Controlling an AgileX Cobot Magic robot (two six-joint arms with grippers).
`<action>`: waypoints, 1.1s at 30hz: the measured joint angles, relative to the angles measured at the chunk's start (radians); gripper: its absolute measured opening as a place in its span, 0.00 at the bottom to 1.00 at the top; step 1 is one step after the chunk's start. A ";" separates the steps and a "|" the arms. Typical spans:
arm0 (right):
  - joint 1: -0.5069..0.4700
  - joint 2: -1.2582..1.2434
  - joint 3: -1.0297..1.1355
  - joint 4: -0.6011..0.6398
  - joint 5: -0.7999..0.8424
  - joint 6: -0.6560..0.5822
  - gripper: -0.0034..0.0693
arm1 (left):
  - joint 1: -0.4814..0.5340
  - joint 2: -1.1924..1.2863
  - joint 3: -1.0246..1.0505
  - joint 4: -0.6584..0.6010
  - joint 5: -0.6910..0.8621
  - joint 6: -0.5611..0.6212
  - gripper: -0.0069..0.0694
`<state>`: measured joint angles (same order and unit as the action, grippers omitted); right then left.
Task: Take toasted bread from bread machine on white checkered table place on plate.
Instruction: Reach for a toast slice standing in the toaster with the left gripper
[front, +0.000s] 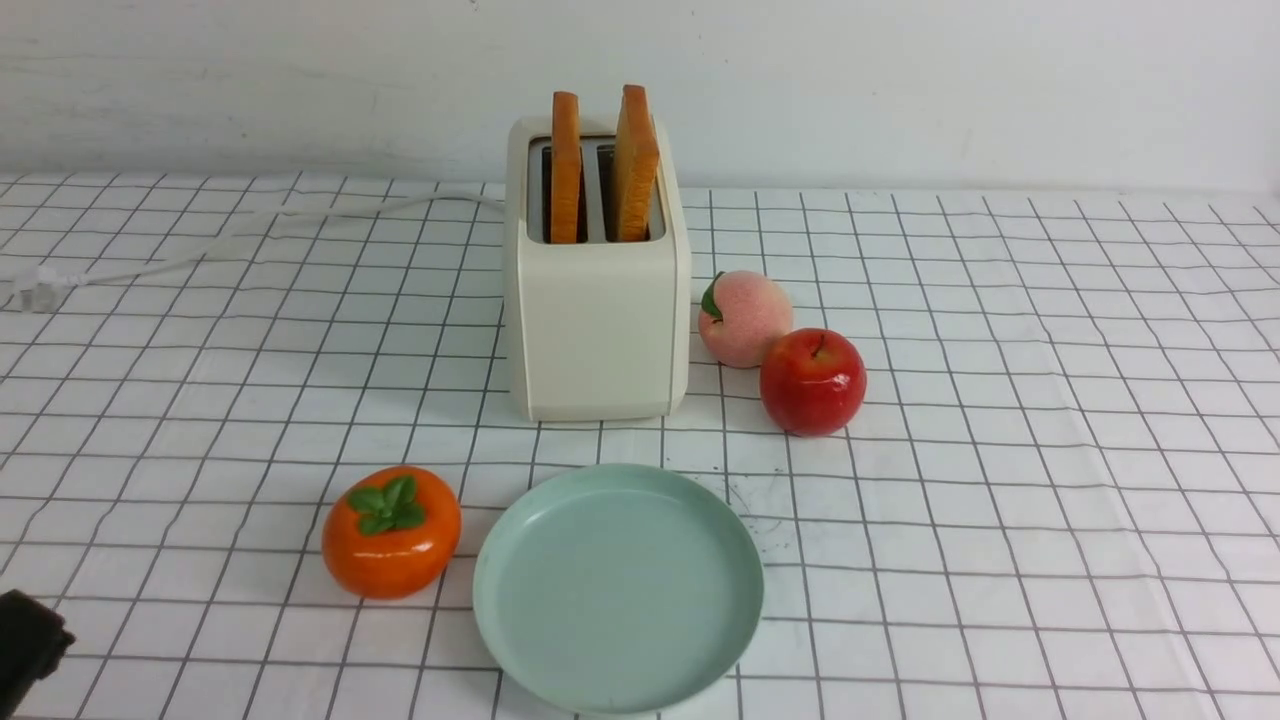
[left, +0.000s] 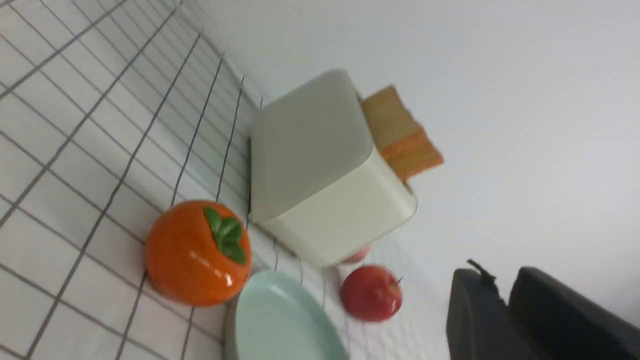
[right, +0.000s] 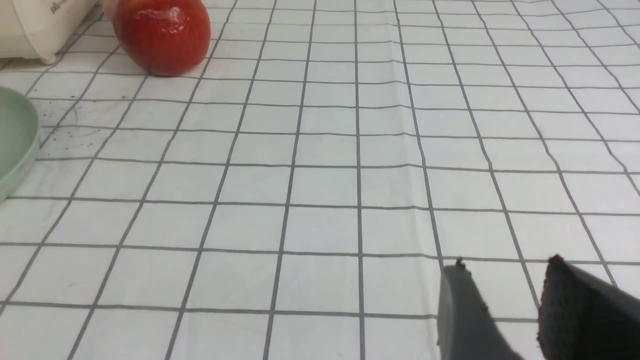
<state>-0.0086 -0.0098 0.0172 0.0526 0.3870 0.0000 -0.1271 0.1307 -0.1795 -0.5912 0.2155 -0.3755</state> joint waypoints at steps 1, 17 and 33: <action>0.000 0.000 0.000 0.000 0.000 0.000 0.38 | 0.000 0.051 -0.036 0.013 0.041 0.033 0.16; 0.000 0.000 0.000 0.000 0.000 0.000 0.38 | -0.035 0.966 -0.840 0.154 0.539 0.347 0.07; 0.000 0.000 0.000 0.000 0.000 0.000 0.38 | -0.276 1.641 -1.753 0.574 0.765 0.034 0.29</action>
<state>-0.0086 -0.0098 0.0172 0.0526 0.3870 0.0000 -0.4031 1.7719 -1.9323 -0.0168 0.9809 -0.3420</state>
